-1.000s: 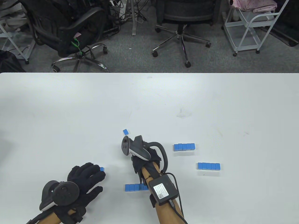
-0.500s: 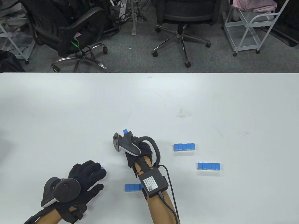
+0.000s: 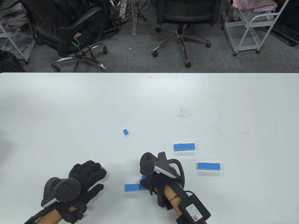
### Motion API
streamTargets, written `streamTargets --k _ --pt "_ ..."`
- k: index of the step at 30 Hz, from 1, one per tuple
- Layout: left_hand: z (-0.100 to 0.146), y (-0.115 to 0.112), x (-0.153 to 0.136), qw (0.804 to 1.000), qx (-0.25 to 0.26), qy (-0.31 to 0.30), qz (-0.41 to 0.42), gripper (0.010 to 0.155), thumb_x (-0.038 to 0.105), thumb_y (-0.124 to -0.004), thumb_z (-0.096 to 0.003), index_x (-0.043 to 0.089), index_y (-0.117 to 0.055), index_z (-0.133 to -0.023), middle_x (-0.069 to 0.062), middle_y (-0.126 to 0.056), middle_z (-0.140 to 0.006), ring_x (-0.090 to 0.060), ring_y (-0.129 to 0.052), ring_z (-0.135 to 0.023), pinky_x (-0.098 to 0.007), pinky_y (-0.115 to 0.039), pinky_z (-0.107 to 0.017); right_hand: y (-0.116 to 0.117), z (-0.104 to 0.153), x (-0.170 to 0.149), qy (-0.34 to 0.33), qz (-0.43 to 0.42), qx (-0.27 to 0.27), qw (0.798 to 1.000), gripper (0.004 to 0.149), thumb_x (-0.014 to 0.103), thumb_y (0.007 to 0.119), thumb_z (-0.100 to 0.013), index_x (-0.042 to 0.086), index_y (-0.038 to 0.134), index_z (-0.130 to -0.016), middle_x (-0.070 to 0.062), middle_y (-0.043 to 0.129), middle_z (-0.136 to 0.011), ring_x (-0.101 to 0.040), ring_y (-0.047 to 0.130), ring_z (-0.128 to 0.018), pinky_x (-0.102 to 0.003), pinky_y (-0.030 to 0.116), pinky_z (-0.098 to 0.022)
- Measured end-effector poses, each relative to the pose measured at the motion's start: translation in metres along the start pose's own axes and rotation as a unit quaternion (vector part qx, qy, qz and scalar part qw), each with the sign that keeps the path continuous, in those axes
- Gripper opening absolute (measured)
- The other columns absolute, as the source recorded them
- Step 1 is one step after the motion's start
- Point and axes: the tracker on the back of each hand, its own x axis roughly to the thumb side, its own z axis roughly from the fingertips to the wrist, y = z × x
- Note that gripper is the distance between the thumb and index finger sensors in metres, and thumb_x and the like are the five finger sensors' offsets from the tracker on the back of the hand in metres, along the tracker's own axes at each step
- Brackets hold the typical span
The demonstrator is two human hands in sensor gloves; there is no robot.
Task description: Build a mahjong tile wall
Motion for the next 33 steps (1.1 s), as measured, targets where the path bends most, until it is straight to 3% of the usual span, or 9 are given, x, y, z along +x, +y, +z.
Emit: streamTargets --k 7,33 --pt "0.002 -0.001 0.0 1.0 -0.002 0.004 0.002 0.061 0.056 -0.067 -0.0483 0.032 -0.068 -0.104 -0.001 -0.056 -0.116 -0.034 -0.047 -0.111 -0.07 -0.035 -0.077 0.014 0.012 0.019 -0.017 0.092 -0.03 0.995 0.057 0.048 0.087 -0.034 0.03 0.069 -0.085 -0.008 0.066 -0.103 -0.036 0.078 -0.091 -0.059 0.085 -0.056" --pt "0.003 -0.001 -0.001 1.0 -0.008 0.009 0.009 0.061 0.056 -0.067 -0.0483 0.032 -0.068 -0.104 -0.002 -0.056 -0.116 -0.034 -0.046 -0.111 -0.07 -0.035 -0.077 0.02 0.017 0.03 -0.022 0.116 -0.049 0.992 0.057 0.049 0.086 -0.034 0.033 0.068 -0.086 -0.008 0.066 -0.103 -0.038 0.078 -0.09 -0.06 0.081 -0.058"
